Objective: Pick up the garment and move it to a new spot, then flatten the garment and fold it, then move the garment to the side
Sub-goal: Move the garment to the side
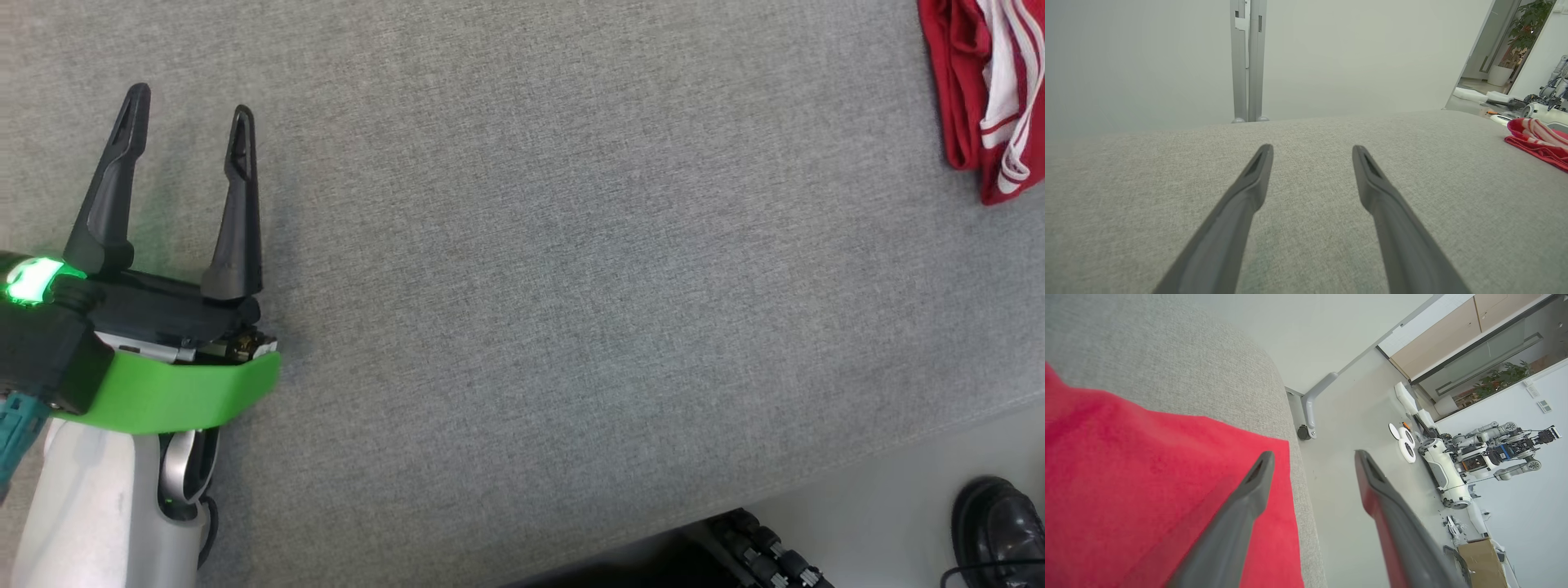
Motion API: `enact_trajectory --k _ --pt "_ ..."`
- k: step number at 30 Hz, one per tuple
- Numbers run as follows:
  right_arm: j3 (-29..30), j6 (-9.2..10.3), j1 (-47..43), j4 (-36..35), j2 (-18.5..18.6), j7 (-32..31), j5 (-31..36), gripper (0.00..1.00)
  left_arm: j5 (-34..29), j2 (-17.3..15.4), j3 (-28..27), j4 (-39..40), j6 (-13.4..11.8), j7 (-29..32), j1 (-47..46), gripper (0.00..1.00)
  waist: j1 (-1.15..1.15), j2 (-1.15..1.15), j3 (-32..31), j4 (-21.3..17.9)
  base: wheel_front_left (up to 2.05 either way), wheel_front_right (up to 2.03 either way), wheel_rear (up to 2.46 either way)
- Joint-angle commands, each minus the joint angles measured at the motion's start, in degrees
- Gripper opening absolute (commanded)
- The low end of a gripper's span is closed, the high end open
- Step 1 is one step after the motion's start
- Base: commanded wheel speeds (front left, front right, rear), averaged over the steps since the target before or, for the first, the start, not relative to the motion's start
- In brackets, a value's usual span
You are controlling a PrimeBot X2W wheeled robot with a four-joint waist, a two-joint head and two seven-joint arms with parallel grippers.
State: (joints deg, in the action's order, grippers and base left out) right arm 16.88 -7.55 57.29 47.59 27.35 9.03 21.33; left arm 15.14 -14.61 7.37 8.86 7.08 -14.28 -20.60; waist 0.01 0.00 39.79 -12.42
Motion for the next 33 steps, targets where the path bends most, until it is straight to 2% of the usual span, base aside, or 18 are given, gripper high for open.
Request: enact_trajectory --k 1,6,10,12,17,22,29,33 --pt "0.6 0.12 -0.4 -0.5 -0.3 1.3 1.0 1.0 0.8 0.3 -0.1 -0.6 -0.2 -0.4 0.3 1.0 -0.01 0.0 -1.0 1.0 0.0 0.0 0.0" --pt "2.0 0.12 -1.9 0.4 -1.7 5.1 0.0 1.0 1.3 2.4 -0.3 -3.5 -0.3 -0.9 0.6 1.0 -0.01 0.0 -4.6 3.0 0.0 0.0 0.0" --pt "5.0 0.12 -5.0 -2.1 -6.1 6.2 -7.2 1.0 1.9 4.7 -1.0 -6.6 -0.2 -0.9 1.3 1.0 -0.01 0.0 -9.3 5.1 0.0 0.0 0.0" --pt "6.1 0.11 -7.8 -6.5 -9.0 6.2 -12.6 1.0 1.4 5.8 -1.9 -7.7 -0.1 -0.9 2.0 1.0 -0.01 0.0 -12.0 6.2 0.0 0.0 0.0" --pt "3.9 0.1 -20.3 -20.6 -13.6 6.2 -22.6 1.0 0.6 9.0 -4.7 -9.7 0.2 -0.9 5.0 1.0 -0.01 0.0 -18.6 9.4 0.0 0.0 0.0" --pt "0.6 0.09 -31.2 -29.4 -18.7 5.6 -29.0 1.0 0.7 10.6 -7.1 -13.0 0.4 -0.9 8.4 1.0 -0.01 0.0 -24.3 11.3 0.0 0.0 0.0" --pt "-5.8 0.09 -40.8 -33.0 -21.7 3.0 -30.6 1.0 0.4 11.4 -7.7 -18.2 0.5 -0.9 11.3 1.0 -0.01 0.0 -30.7 13.6 0.0 0.0 0.0" --pt "-7.1 0.09 -43.9 -32.9 -22.9 3.1 -31.7 1.0 1.0 11.6 -7.9 -21.2 0.5 -0.9 12.6 1.0 -0.01 0.0 -33.4 14.2 0.0 0.0 0.0"
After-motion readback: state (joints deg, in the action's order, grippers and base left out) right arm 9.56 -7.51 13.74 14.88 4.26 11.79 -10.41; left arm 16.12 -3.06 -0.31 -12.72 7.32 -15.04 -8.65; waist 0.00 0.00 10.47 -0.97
